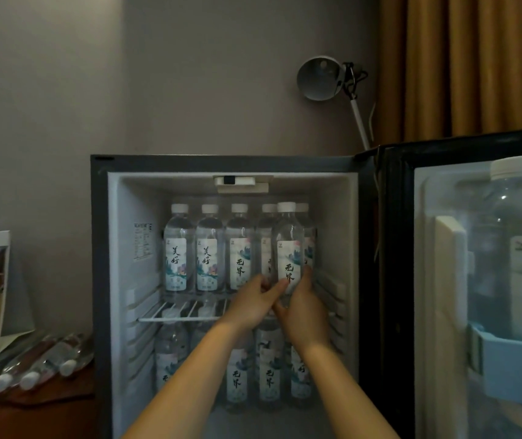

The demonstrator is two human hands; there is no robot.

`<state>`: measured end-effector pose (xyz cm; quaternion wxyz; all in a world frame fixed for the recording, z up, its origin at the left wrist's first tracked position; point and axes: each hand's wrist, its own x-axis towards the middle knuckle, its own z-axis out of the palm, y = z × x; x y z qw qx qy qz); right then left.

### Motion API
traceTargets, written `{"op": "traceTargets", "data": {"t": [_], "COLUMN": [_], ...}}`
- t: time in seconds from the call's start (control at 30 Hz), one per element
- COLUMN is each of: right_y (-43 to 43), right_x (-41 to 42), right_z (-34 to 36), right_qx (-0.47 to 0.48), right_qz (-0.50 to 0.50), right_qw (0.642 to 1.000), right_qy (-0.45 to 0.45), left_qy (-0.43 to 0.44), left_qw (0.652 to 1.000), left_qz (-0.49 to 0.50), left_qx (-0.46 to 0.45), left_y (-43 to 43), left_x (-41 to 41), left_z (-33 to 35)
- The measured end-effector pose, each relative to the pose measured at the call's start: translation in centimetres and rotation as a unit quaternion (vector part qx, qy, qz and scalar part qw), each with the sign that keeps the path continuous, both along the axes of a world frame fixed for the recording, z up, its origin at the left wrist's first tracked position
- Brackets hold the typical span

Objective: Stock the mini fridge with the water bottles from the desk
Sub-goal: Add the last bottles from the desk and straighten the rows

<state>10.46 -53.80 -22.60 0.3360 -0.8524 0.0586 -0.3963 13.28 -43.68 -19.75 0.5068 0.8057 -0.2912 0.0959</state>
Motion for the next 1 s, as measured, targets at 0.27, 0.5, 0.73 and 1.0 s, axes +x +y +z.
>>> {"op": "traceTargets", "data": {"t": [0.27,0.5,0.73,1.0], "right_y": [-0.6,-0.6,-0.5,0.8], "right_x": [-0.6,-0.9,-1.7,-3.8], "right_z": [-1.5,-1.8,-1.8,-2.3], "right_qx": [-0.08,-0.126,-0.124,-0.045], "right_qz": [-0.083,-0.108,-0.102,-0.029], "right_qw": [0.993,0.985,0.985,0.997], "right_qy": [0.01,0.049,0.064,-0.063], "left_qy": [-0.013,-0.028,-0.014,-0.115], "left_qw": [0.999,0.998,0.997,0.99], "left_qz": [0.023,0.044,0.063,0.082], "left_qx": [0.018,0.03,0.039,-0.027], "left_y": [-0.2,-0.3,-0.3,1.9], "left_x": [-0.3,-0.5,-1.1,-3.9], "left_z": [-0.1,-0.2,-0.1,-1.8]}}
